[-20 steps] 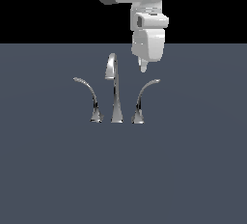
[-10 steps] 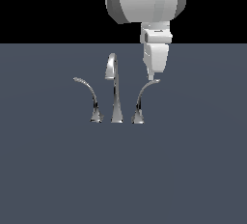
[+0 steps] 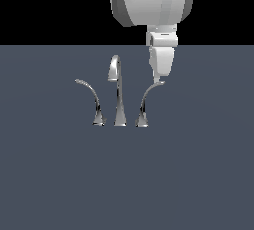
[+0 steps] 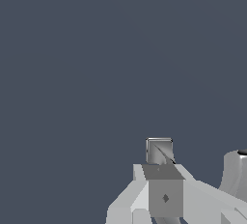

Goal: Turn on the faucet by rotating a designated handle.

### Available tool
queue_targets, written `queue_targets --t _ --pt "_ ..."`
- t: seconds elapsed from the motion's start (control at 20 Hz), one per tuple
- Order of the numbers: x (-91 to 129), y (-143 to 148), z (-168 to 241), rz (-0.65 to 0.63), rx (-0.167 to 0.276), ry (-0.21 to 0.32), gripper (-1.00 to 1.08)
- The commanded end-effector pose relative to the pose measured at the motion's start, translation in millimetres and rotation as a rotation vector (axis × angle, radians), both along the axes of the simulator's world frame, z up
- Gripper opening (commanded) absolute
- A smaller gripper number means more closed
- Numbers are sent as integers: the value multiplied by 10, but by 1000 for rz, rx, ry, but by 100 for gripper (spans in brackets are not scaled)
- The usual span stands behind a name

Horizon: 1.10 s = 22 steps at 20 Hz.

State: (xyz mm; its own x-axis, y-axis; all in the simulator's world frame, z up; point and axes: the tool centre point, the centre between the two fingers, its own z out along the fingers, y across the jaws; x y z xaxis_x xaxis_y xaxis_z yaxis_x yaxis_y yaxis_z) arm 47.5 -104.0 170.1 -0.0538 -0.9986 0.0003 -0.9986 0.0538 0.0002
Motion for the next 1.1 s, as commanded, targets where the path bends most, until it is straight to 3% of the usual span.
queue_targets --t 0.0,0.65,0.75,1.05 --pt "-31 -11 1 0 0 0 -100" --pt "-444 -154 1 0 0 0 -100" --pt "-350 -73 1 12 2 -11 -100" --pt "-546 -28 -1 7 1 -7 -100"
